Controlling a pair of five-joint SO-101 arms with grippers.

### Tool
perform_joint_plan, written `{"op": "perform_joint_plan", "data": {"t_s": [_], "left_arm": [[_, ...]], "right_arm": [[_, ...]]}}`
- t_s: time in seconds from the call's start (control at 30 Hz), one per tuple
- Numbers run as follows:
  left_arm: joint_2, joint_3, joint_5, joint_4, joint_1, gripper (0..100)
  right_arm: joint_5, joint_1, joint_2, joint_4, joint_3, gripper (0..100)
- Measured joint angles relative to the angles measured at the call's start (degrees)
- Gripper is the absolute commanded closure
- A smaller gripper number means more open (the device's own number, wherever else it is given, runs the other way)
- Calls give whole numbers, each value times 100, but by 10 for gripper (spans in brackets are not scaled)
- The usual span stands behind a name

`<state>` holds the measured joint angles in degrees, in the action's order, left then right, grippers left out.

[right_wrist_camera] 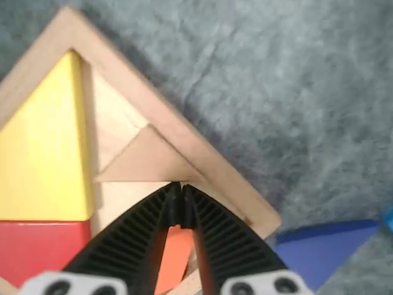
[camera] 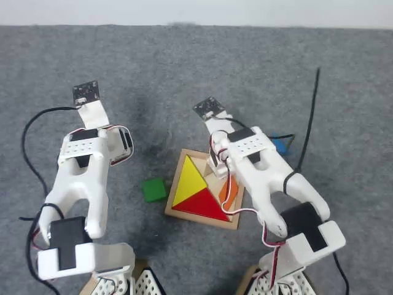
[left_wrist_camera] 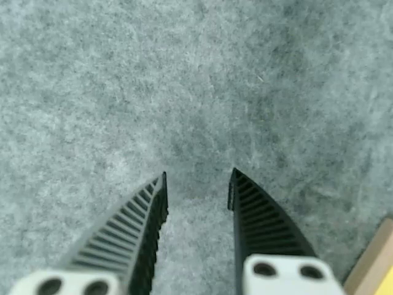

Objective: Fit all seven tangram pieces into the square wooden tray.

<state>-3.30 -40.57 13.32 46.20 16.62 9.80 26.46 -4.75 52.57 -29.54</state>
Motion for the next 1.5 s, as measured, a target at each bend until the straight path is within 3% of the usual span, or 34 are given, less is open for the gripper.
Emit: {"op": "perform_joint_plan", "data": {"t_s": [0.93,1.5], "left_arm": [[0,0,0,0,0,848],[0,0,0,0,0,848]], "right_arm": [[-62,571,-598,35,862,991],[193,598,1090,-105,-1292,991]]}}
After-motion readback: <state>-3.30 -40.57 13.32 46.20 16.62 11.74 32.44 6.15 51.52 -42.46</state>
